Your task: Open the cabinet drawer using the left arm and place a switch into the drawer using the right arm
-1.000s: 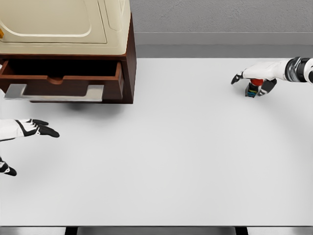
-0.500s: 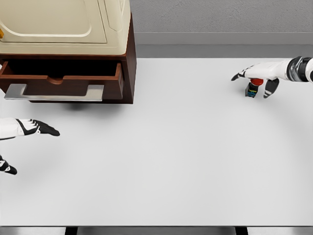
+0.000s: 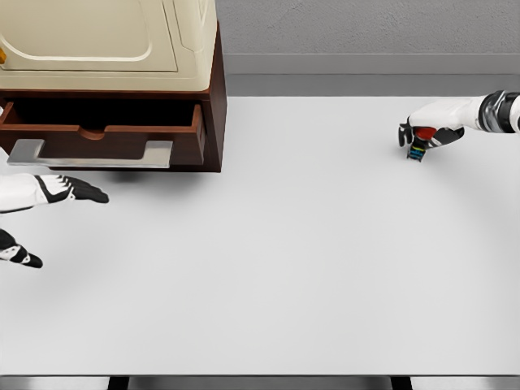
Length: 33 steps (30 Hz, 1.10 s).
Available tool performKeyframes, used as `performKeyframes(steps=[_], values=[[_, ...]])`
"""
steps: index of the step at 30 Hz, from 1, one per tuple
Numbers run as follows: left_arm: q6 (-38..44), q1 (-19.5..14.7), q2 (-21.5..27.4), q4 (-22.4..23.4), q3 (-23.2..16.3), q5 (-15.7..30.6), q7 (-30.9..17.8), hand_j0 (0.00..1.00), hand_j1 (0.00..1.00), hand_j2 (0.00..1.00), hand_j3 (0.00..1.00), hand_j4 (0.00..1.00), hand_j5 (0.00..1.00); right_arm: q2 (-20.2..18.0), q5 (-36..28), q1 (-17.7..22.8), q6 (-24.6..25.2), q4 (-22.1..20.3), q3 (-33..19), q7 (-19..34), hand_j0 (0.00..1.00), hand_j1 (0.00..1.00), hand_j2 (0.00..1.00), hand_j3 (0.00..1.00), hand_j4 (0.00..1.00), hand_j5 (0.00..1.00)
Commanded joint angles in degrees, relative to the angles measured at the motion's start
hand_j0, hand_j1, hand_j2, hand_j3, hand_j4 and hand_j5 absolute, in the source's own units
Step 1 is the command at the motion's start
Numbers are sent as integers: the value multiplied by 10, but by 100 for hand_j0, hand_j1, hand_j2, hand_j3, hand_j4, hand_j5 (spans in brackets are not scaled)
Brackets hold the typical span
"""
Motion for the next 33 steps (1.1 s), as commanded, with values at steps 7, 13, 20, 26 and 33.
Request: performKeyframes(steps=[7,13,20,26,33], values=[[1,7,12,-1,-1,7,3,100,100,100,100,100,100,0,-2,0,1,-7,-2,0,26,26,26,26,26,26],[1,13,13,-1,-1,8,3,100,100,100,100,100,100,0,-4,-7,1,-55,-2,0,26,26,26,26,26,26],[1,32,18,-1,-2,7,3,100,100,100,100,100,100,-1,-2,-9,1,-135,-1,0,26,26,26,26,26,26],[1,45,17,-1,-3,7,2,100,100,100,100,100,100,1,-4,-9,1,-186,-2,0,26,26,26,26,26,26],[1,58,13,-1,-3,4,2,100,100,100,100,100,100,13,-6,-9,1,-261,-1,0,26,26,26,26,26,26]])
